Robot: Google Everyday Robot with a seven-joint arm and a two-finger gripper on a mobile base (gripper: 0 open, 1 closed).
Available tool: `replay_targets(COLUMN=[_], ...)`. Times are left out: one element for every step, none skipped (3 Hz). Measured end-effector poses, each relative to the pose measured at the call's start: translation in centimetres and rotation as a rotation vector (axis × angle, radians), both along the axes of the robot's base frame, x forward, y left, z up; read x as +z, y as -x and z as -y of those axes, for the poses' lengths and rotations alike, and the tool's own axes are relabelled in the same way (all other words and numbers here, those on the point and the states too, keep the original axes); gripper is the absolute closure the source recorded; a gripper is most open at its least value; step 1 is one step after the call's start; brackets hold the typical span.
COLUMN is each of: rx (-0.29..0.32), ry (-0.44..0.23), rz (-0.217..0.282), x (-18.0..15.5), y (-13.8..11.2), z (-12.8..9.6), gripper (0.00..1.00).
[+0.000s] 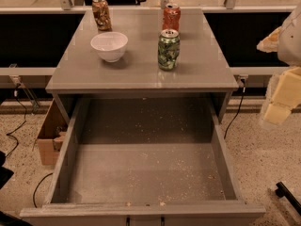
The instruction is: Close top drawer
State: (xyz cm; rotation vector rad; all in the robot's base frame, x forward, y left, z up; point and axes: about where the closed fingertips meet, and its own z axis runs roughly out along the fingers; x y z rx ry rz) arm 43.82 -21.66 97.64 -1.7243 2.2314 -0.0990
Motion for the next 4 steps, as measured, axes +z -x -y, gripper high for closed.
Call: replay_targets(rx=[0.0, -0.016, -0.02, -0.024], ry=[0.0, 0.006, -0.004, -0.039], rz=[0.0, -0.008, -0.006, 0.013], x=[0.0, -1.2, -3.3, -6.0], y=[0.0, 1.1, 4.9, 10.8], z=[0.0, 0.3, 0.1, -0.3], gripper=[0.0, 0.0, 0.17, 0.41])
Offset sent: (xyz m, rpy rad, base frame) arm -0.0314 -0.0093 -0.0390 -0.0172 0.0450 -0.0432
